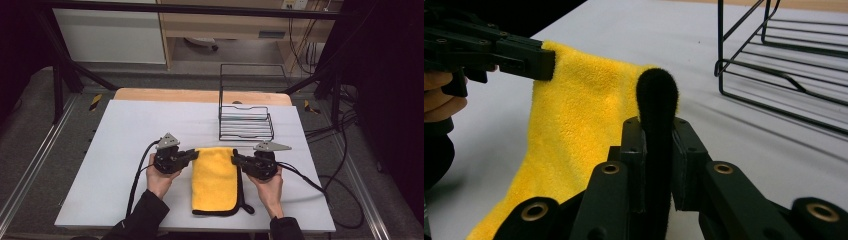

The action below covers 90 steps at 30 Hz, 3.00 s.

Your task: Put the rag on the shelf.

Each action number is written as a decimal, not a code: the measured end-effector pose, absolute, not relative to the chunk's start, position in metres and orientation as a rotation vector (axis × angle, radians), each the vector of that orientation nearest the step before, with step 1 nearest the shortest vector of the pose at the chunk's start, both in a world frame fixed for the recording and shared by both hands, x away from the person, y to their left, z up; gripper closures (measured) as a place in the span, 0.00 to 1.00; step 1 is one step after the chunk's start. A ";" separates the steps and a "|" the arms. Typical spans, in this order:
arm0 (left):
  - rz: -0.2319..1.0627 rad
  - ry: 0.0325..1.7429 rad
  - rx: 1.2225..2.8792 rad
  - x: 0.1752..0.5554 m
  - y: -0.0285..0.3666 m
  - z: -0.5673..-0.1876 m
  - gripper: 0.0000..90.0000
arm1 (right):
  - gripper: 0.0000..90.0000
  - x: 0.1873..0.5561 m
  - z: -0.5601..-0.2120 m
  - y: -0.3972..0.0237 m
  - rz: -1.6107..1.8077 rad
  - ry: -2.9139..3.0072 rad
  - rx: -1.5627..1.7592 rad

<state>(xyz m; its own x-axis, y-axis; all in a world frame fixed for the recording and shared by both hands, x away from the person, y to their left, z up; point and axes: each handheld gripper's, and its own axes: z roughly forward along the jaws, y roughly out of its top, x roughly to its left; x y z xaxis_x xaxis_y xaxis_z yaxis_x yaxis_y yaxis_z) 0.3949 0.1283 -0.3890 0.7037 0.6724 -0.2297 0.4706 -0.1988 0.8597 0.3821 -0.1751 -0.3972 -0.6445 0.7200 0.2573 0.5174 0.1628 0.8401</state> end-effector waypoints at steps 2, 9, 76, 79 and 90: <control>0.247 0.885 1.844 0.393 0.128 -0.385 0.93 | 0.88 0.380 -0.394 -0.175 1.489 2.220 1.203; 0.282 0.856 1.830 0.390 0.127 -0.373 0.93 | 0.88 0.375 -0.382 -0.177 1.512 2.182 1.167; 0.501 0.642 1.527 0.404 0.090 -0.235 0.93 | 0.88 0.366 -0.241 -0.206 1.619 1.733 0.915; 0.509 0.639 1.513 0.407 0.087 -0.227 0.93 | 0.88 0.367 -0.234 -0.207 1.627 1.714 0.907; 0.515 0.621 1.480 0.420 0.080 -0.200 0.93 | 0.88 0.374 -0.206 -0.213 1.620 1.654 0.888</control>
<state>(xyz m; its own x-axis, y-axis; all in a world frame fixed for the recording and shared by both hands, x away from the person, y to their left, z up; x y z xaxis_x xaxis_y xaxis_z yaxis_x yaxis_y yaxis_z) 0.4196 0.0799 -0.1997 0.7450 0.6637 -0.0668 0.0571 0.0363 0.9977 0.3744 -0.2127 -0.2061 -0.5595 0.8288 0.0084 0.0259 0.0074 0.9996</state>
